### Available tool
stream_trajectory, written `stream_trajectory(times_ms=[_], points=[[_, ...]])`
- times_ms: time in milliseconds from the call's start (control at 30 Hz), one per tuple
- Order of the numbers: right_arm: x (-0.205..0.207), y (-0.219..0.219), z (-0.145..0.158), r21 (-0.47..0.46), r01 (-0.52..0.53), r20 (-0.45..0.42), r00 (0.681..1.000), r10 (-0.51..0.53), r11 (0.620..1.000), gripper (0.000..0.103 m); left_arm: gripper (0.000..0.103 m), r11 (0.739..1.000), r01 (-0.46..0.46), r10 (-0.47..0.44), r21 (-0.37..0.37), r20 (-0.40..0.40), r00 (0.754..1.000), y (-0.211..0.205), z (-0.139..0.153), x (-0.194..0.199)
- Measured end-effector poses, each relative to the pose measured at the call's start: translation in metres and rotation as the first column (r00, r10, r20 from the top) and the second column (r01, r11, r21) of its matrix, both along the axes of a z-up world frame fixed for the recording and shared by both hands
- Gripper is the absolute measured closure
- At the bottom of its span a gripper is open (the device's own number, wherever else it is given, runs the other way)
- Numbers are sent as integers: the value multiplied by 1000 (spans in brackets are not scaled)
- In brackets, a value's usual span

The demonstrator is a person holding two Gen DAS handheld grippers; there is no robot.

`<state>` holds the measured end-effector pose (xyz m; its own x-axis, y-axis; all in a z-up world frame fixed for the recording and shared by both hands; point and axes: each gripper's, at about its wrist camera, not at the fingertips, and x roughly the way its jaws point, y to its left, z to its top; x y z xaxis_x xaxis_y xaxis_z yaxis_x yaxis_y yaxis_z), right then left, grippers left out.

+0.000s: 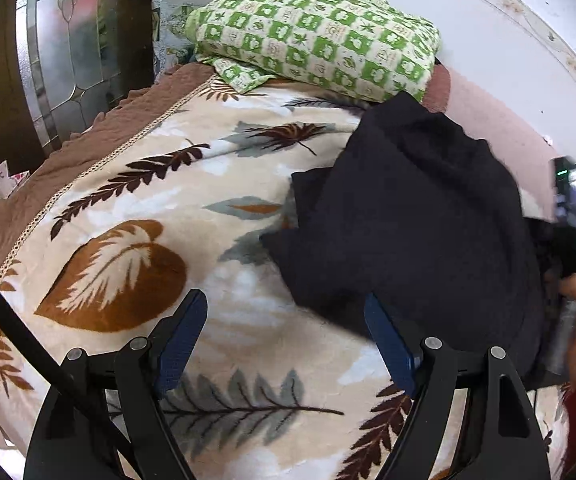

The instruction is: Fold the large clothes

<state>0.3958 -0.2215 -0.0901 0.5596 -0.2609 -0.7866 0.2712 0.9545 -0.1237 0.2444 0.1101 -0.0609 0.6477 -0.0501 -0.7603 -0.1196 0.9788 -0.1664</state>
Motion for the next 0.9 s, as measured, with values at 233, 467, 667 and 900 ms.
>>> stream_trajectory(times_ms=[233,467,667,900], points=[[-62,25,90,139,-131,187,977,104,982,62,23,999,-38,39,-20,26,999,12,8,-3],[-44,79,35,162,-210,87,976,198,964,61,23,996,-84,84,-3,1,996,22,4,3],[21,72,-9,155,-69,-24,997,73,985,47,23,994,-101,97,-48,-67,993,32,-9,14],[16,62,13,142,-55,26,998,52,988,40,23,995,-95,92,-12,-137,986,27,-24,23]])
